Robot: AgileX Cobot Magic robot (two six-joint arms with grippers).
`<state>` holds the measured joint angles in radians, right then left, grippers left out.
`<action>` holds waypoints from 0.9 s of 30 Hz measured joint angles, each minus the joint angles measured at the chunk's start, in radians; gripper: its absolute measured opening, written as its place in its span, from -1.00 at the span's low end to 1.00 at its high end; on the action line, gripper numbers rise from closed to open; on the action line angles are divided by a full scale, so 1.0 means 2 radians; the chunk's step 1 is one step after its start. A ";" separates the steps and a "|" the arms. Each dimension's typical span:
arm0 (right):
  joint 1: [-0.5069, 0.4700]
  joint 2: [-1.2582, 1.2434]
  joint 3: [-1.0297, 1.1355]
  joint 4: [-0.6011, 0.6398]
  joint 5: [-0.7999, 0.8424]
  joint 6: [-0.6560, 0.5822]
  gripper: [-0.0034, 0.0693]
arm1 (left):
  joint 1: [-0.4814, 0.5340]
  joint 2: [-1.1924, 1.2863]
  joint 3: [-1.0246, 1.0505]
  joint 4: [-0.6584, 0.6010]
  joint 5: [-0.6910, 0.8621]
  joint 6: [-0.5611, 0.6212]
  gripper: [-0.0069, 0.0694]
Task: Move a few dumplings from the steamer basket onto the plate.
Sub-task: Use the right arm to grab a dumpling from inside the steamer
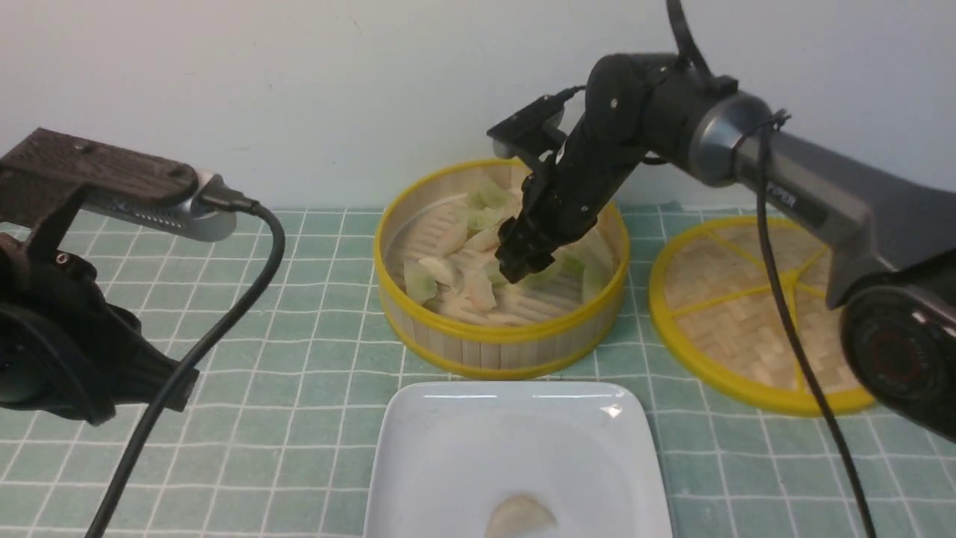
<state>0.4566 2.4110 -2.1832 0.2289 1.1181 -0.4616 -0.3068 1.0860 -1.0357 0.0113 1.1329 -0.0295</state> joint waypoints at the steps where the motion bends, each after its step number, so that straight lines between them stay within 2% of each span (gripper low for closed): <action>1: 0.002 0.003 -0.001 -0.006 -0.003 -0.001 0.39 | 0.000 0.000 0.001 0.000 0.000 0.000 -0.83; 5: 0.009 0.011 -0.006 -0.041 -0.029 -0.001 0.46 | 0.000 0.000 0.004 0.000 0.003 0.000 -0.83; 10: 0.018 0.015 -0.007 -0.085 -0.047 0.001 0.36 | 0.000 0.000 0.004 0.000 0.004 0.001 -0.83; 14: 0.025 0.016 -0.007 -0.106 -0.063 0.002 0.21 | 0.000 0.000 0.004 0.000 0.005 0.002 -0.83; 17: 0.025 0.020 -0.008 -0.114 -0.078 0.006 -0.09 | 0.000 0.000 0.004 0.000 0.008 0.004 -0.83; 18: 0.025 0.020 -0.008 -0.123 -0.081 0.011 -0.25 | 0.000 0.000 0.004 0.000 0.009 0.004 -0.83; 19: 0.025 0.020 -0.008 -0.123 -0.082 0.012 -0.28 | 0.000 0.000 0.004 0.000 0.009 0.004 -0.83; 20: 0.025 0.020 -0.008 -0.128 -0.088 0.018 -0.50 | 0.000 0.000 0.004 0.000 0.010 0.004 -0.83; 21: 0.025 0.020 -0.008 -0.133 -0.086 0.024 -0.56 | 0.000 0.000 0.004 0.000 0.012 0.004 -0.83; 25: 0.025 0.020 -0.021 -0.137 -0.057 0.042 -0.55 | 0.000 0.000 0.004 0.000 0.013 0.004 -0.83; 27: 0.025 0.018 -0.039 -0.138 -0.007 0.055 -0.55 | 0.000 0.000 0.004 0.000 0.013 0.004 -0.83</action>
<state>0.5069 2.4474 -2.2605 -0.0470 1.1041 -0.3514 -0.3068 1.0860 -1.0283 0.0113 1.1583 -0.0213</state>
